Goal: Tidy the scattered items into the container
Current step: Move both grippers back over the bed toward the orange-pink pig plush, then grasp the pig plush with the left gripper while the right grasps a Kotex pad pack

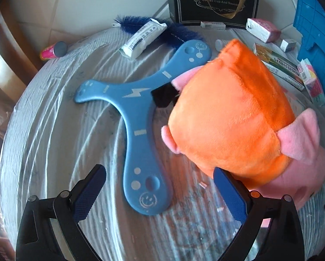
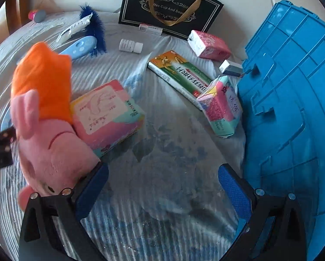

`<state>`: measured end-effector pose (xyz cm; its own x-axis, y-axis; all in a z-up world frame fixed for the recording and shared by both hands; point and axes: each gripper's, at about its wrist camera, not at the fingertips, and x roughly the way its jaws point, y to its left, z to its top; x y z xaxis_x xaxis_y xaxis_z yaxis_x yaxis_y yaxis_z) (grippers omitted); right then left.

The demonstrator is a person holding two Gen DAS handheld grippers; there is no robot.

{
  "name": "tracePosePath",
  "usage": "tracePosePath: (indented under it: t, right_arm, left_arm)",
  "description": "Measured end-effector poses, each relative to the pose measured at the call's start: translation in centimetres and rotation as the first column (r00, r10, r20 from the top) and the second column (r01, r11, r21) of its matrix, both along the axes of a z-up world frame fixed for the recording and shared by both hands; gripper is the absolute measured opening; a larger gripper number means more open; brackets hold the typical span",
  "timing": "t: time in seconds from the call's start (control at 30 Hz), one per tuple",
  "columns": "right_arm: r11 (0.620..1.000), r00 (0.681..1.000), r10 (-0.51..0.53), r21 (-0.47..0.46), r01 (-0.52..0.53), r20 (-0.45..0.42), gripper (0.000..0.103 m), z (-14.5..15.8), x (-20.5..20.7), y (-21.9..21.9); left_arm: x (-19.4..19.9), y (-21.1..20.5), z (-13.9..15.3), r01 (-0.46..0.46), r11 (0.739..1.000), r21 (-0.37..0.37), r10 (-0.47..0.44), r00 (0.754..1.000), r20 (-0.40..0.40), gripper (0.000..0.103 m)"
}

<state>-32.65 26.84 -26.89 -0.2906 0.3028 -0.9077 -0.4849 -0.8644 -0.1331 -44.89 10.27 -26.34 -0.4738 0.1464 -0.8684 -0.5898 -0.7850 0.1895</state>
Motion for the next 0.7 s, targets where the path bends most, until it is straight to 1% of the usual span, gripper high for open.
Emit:
tracePosePath:
  t: [0.03, 0.07, 0.13, 0.2, 0.27, 0.37, 0.47, 0.57, 0.6, 0.67, 0.7]
  right_arm:
    - [0.997, 0.999, 0.025, -0.067, -0.026, -0.023, 0.103, -0.4, -0.2, -0.8]
    - [0.993, 0.998, 0.048, -0.107, -0.052, -0.040, 0.103, -0.8, -0.5, -1.8]
    - [0.987, 0.995, 0.078, -0.136, -0.086, -0.060, 0.103, -1.4, -1.4, -3.7]
    - [0.982, 0.995, 0.070, -0.171, -0.081, -0.069, 0.103, -2.0, -1.9, -4.5]
    - [0.980, 0.996, 0.045, -0.191, -0.058, -0.071, 0.103, -2.0, -1.5, -4.5]
    - [0.981, 0.998, 0.010, -0.191, -0.023, -0.069, 0.103, -1.5, 0.2, -4.0]
    - [0.982, 0.996, -0.038, -0.186, 0.022, -0.086, 0.103, -0.3, 2.3, -3.1]
    - [0.982, 0.991, -0.095, -0.172, 0.078, -0.095, 0.103, 0.7, 4.1, -1.8]
    - [0.981, 0.988, -0.118, -0.165, 0.101, -0.097, 0.103, 0.9, 4.6, -1.2]
    - [0.975, 0.981, -0.167, -0.168, 0.148, -0.102, 0.103, 1.1, 5.2, 0.2]
    - [0.969, 0.975, -0.189, -0.180, 0.167, -0.114, 0.103, 1.2, 5.4, 0.9]
  left_arm:
    - [-0.8, 0.2, 0.8, -0.005, 1.000, 0.012, 0.006, 1.000, -0.022, 0.099]
    - [-1.7, 0.3, 1.8, -0.006, 0.999, 0.036, 0.008, 0.999, -0.033, 0.099]
    - [-2.7, 0.3, 3.7, 0.003, 0.997, 0.076, 0.000, 0.999, -0.036, 0.099]
    - [-2.6, 0.1, 5.1, 0.022, 0.995, 0.099, -0.019, 0.999, -0.033, 0.099]
    - [-1.5, 0.0, 5.7, 0.053, 0.992, 0.113, -0.052, 0.999, -0.010, 0.099]
    - [0.9, 0.3, 5.2, 0.107, 0.986, 0.127, -0.113, 0.993, 0.041, 0.099]
    - [2.6, 1.7, 4.2, 0.139, 0.984, 0.109, -0.146, 0.987, 0.068, 0.099]
    - [3.5, 3.5, 3.1, 0.169, 0.980, 0.105, -0.180, 0.977, 0.111, 0.099]
    - [3.7, 4.2, 2.5, 0.183, 0.979, 0.090, -0.193, 0.974, 0.116, 0.099]
    - [3.7, 5.3, 0.9, 0.179, 0.984, 0.018, -0.180, 0.978, 0.106, 0.091]
    - [3.4, 5.2, 0.4, 0.179, 0.983, 0.039, -0.183, 0.973, 0.140, 0.075]
